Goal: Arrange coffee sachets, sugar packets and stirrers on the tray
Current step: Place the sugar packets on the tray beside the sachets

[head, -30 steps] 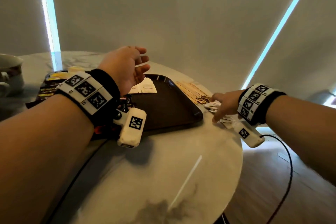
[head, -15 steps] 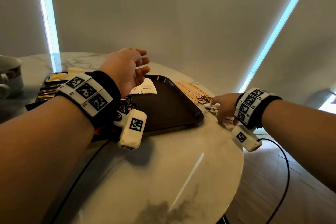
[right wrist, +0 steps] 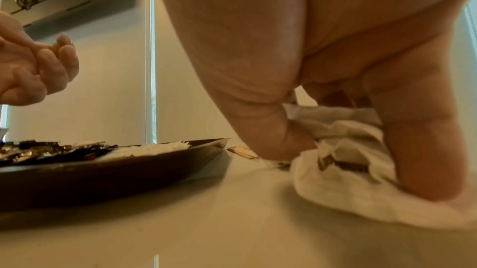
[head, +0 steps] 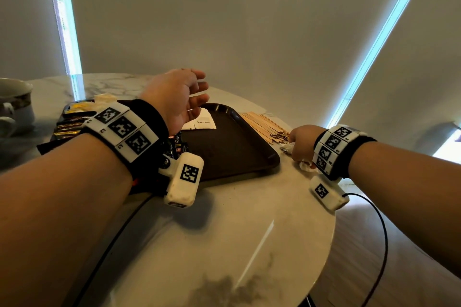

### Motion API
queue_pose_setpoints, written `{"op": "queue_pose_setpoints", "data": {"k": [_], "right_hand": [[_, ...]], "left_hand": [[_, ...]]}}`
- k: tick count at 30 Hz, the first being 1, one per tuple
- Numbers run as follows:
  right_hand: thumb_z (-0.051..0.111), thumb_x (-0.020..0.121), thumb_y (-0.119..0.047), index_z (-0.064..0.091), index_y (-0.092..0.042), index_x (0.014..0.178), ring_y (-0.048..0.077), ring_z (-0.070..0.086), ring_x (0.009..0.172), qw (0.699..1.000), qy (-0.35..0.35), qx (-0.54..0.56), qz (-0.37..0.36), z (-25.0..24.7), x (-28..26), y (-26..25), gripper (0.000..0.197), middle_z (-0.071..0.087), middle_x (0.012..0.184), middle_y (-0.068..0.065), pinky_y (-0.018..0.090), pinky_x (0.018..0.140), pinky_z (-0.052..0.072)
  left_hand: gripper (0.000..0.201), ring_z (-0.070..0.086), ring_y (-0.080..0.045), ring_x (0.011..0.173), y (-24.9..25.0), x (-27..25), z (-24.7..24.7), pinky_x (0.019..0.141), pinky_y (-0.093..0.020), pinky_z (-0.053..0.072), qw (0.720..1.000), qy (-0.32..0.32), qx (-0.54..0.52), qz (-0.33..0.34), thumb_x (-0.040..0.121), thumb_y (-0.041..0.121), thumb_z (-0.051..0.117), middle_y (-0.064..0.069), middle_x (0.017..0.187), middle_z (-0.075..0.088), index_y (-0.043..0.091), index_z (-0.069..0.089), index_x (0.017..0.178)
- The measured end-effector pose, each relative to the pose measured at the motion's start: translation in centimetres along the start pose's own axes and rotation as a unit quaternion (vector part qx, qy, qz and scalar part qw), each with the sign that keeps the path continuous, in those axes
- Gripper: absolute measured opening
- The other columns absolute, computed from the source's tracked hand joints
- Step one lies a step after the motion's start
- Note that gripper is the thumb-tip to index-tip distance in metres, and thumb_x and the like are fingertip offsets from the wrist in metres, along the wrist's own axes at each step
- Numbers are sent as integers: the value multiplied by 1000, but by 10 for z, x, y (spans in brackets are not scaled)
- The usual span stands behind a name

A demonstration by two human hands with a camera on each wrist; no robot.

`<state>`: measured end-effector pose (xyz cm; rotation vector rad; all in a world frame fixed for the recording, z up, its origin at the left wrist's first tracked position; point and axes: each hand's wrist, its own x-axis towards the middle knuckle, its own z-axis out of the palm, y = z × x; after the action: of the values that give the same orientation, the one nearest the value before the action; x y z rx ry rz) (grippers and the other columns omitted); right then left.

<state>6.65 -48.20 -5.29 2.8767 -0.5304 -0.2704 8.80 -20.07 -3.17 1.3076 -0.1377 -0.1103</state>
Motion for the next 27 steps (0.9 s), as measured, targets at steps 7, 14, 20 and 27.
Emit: {"op": "queue_pose_setpoints", "data": {"k": [7,14,20,27], "right_hand": [[69,88,-22,69,-13,100,25,72,82,994,-2,108,3,-2,-3,1,15,71,92,10,43,76,64],[68,87,-11,69,-11,104,23,76,69,981,-8,193,-21,-27,-10,-1,17,73,87,10,41,72,64],[67,89,-5,68,-13,101,27,76,79,916,18,389,-99,-65,-27,-21,15,74,94,14,44,76,64],[69,84,-1,70,-23,102,22,74,84,820,104,497,-264,-74,-49,-105,28,76,94,4,42,79,63]], "left_hand": [[33,61,-19,92,0,-1,1,71,-30,48,1000,-8,-5,-12,95,4,38,-4,110,63,20,62,111],[25,61,-16,80,-4,-1,3,70,-32,46,998,-31,-7,-45,97,10,44,-1,93,63,19,61,111],[32,63,-25,94,-3,-2,3,74,-38,55,992,-64,-6,-109,100,26,50,-12,112,60,10,56,127],[72,69,-40,108,6,3,-6,83,-54,57,974,-129,-78,-168,95,63,48,-22,126,65,14,40,148]]}}
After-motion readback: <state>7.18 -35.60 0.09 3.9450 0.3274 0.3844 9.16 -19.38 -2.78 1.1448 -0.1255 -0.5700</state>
